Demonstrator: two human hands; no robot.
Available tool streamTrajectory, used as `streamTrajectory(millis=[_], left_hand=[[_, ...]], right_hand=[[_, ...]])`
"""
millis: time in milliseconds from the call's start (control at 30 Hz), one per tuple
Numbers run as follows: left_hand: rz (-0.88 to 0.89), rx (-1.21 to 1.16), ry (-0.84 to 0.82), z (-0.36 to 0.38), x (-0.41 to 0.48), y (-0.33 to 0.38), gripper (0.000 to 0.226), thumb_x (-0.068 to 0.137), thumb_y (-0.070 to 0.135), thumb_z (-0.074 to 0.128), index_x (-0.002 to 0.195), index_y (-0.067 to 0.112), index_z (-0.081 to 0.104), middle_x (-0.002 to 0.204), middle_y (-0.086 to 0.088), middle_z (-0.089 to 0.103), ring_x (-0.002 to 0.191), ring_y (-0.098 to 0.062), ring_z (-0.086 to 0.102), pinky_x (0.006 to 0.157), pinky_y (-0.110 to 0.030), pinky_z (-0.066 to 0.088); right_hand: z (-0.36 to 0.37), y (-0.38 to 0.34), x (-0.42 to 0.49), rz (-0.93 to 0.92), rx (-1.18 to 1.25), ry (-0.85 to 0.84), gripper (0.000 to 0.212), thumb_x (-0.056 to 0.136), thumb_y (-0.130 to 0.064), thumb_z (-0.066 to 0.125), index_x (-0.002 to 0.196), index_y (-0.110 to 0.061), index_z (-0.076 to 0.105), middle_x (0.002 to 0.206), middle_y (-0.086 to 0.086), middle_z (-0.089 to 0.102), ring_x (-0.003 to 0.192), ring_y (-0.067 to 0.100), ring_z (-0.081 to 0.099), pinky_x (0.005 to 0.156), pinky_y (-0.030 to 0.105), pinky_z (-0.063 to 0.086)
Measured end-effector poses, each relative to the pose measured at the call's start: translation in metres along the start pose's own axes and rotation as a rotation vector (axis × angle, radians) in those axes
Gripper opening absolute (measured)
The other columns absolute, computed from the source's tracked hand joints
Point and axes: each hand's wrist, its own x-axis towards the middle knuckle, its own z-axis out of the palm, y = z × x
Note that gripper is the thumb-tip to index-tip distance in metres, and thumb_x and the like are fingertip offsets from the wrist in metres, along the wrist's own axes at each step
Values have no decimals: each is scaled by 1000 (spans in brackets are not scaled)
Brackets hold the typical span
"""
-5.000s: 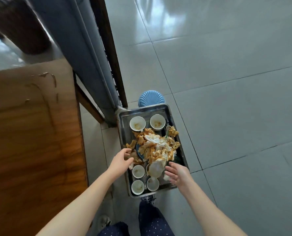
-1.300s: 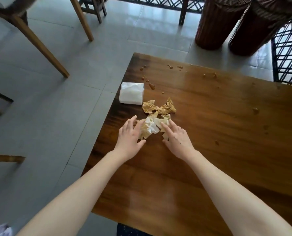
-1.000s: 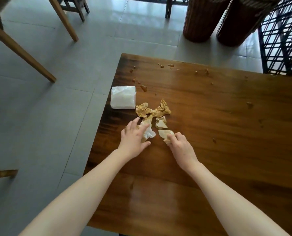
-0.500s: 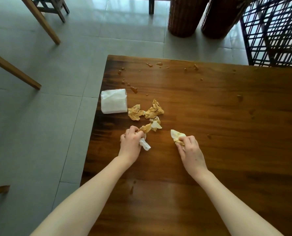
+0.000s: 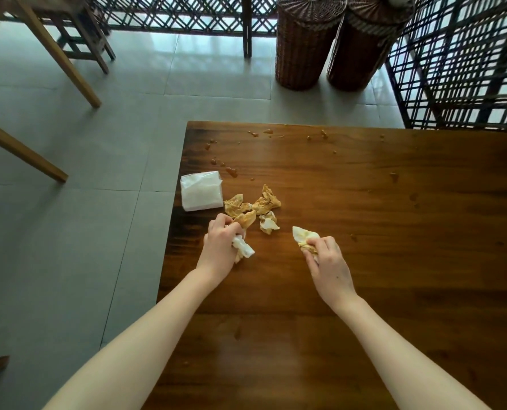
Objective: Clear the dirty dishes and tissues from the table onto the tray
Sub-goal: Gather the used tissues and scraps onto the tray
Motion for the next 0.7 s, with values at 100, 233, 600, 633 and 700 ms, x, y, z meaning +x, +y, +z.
streamTrajectory(millis=[100,233,600,633,700], left_hand=[[8,-26,4,-10,-5,-4,16,83,4,69,97,10,69,118,-6,51,108,-16,45,91,-30,49],[5,-69,24,-22,-9,-11,13,84,4,68,97,8,68,117,-7,51,106,-15,43,90,-27,47],[21,-70,-119,3,-11,-14,12,85,4,67,92,14,67,114,-4,51,108,-17,48,85,-20,45],[35,-46,-134,8,-8,-14,14,85,4,67,94,15,67,119,-4,50,112,-20,48,89,-23,46],[20,49,-151,15,-4,-19,22,84,4,67,100,19,66,134,-6,45,127,-26,41,103,-39,42]], right_hand=[[-4,-8,-5,-5,1,11,27,89,-14,62,116,-10,59,109,6,57,95,14,58,68,19,53],[-8,-18,-12,-4,-16,15,27,90,-15,62,116,-11,59,109,5,56,94,13,56,67,19,54],[-4,-23,-26,-4,-22,3,29,89,-15,64,117,-11,60,108,4,57,95,14,58,68,16,52],[-4,-21,-29,1,-25,3,29,88,-15,65,116,-11,60,108,4,57,95,14,59,67,14,51],[-4,-15,-31,11,-31,3,29,87,-15,66,116,-11,61,107,5,58,92,14,59,65,14,51]])
